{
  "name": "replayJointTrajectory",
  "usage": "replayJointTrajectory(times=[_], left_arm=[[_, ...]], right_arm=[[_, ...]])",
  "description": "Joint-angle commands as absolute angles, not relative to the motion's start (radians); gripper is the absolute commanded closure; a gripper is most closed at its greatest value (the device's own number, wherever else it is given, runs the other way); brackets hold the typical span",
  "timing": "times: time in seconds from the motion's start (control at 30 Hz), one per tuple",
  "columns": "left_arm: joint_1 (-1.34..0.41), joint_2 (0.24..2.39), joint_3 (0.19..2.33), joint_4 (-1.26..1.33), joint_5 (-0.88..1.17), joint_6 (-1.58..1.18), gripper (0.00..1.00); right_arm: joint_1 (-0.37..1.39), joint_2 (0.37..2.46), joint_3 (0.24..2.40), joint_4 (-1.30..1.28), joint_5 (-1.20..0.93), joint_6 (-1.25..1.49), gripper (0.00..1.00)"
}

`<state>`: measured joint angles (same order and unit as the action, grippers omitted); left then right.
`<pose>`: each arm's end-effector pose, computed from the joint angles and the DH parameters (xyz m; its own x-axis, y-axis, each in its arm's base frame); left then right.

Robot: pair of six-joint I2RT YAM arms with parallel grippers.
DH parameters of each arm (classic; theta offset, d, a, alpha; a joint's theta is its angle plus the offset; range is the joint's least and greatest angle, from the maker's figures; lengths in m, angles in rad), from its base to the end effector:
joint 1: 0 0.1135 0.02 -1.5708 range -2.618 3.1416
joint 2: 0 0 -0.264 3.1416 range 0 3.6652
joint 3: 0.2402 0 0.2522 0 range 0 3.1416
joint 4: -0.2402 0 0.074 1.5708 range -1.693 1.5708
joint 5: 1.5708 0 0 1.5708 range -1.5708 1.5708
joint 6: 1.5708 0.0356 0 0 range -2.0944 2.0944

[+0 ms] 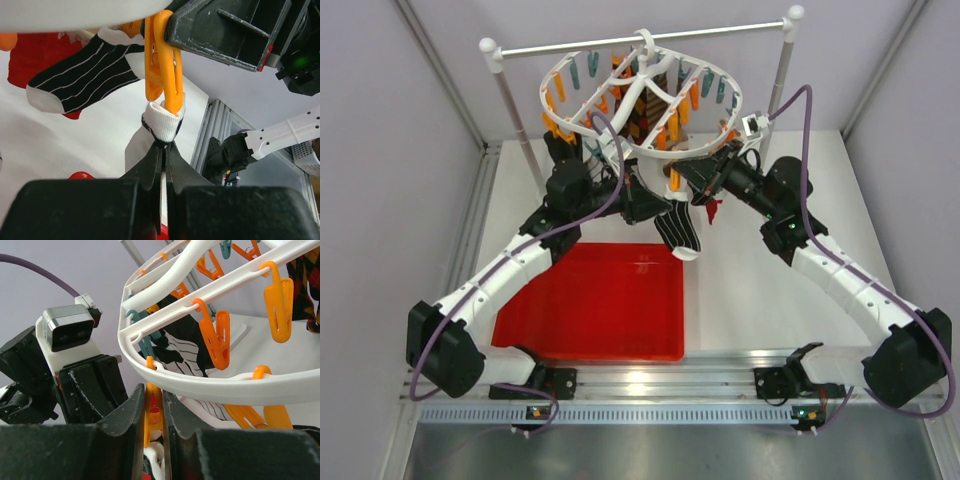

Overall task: Clip the socks to the hanger
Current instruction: Clamp the sock onto the hanger.

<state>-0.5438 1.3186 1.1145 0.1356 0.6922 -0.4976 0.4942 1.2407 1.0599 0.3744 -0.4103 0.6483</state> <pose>0.2512 -0.1785 0.3713 -0.5017 -0.1261 -0.8558 0.8009 0.3063 -0.5146 0.2493 0.1505 0.3987 -0.3357 0.4481 -0.8286 -0.7237 0.4404 0.5314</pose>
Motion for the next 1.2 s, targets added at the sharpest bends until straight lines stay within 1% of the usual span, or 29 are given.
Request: replayJointTrajectory(times=[0.0, 0.6, 1.17], left_arm=[[-0.54, 1.321, 1.167, 0.222, 0.712, -0.523, 1.0], [-0.508, 1.341, 1.16, 0.232, 0.715, -0.526, 1.0], [-0.497, 1.347, 1.17, 0.334, 0.744, -0.627, 1.0]], right_arm=[[0.488, 1.233, 1.048, 0.408, -0.457, 0.647, 1.0], [0.479, 1.238, 1.057, 0.417, -0.471, 0.696, 1.0], [0.477, 1.241, 1.054, 0.428, -0.495, 0.687, 1.0]])
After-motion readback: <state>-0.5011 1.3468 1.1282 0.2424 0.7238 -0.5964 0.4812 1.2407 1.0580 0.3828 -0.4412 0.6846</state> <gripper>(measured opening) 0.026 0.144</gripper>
